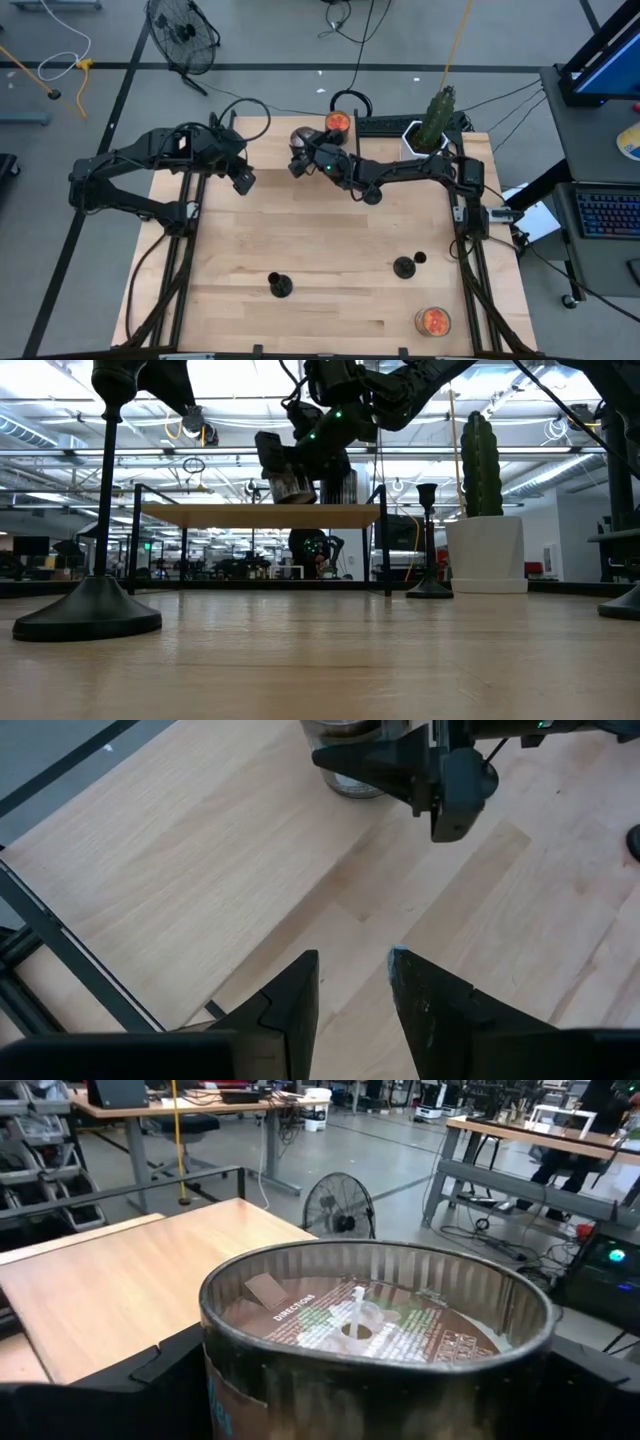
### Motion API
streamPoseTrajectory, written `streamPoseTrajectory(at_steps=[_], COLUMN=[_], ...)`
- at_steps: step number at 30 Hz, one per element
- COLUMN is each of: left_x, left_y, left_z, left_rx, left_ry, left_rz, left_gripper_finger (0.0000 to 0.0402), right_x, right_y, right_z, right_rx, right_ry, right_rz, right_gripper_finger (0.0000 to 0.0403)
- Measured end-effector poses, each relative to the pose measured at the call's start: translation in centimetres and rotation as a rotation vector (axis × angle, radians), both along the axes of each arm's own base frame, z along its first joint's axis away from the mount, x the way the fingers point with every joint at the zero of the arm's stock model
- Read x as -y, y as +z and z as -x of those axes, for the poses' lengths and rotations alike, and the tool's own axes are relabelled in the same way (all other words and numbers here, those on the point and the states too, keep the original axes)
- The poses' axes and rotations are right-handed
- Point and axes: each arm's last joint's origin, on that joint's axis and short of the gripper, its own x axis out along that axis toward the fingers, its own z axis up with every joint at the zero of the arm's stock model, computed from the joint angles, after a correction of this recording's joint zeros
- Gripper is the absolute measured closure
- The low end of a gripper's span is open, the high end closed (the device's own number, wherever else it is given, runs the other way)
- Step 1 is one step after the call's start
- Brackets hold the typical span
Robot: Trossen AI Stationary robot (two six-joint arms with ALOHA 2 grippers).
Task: Pick & Place candle stick holders
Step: Put the left silver scented candle on the shelf
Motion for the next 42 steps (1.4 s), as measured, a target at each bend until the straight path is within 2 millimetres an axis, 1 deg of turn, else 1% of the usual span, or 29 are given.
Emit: streamPoseTrajectory(at_steps=[7,13,21,27,29,32,38,42], left_x=[0.0,0.0,0.0,0.0,0.0,0.0,0.0,0.0], left_y=[0.0,0.0,0.2,0.2,0.2,0.2,0.2,0.2], left_z=[0.0,0.0,-0.2,-0.2,-0.2,-0.2,-0.2,-0.2], left_rx=[0.001,0.002,0.028,0.028,0.028,0.028,0.028,0.033], left_ry=[0.002,0.003,-0.001,-0.001,-0.001,-0.002,-0.001,0.009], left_rz=[0.001,0.002,-0.005,-0.004,-0.004,-0.003,-0.001,0.005], left_gripper_finger=[0.0270,0.0270,0.0270,0.0270,0.0270,0.0270,0.0270,0.0270], right_x=[0.6,0.6,0.4,-0.4,-0.8,-1.8,-3.9,-5.3], right_y=[0.0,0.0,1.3,1.7,1.8,1.8,3.7,3.8], right_z=[0.2,0.2,-0.1,-0.2,-0.3,-0.5,-0.1,0.1], right_rx=[-0.013,-0.029,-0.041,-0.111,-0.122,-0.122,-0.080,-0.072], right_ry=[-0.011,-0.006,0.015,-0.011,0.005,0.027,0.066,0.101], right_rz=[0.007,0.024,0.187,0.280,0.297,0.301,0.310,0.256], right_gripper_finger=[0.0018,0.0012,0.0014,0.0017,0.0028,0.0055,0.0116,0.0146])
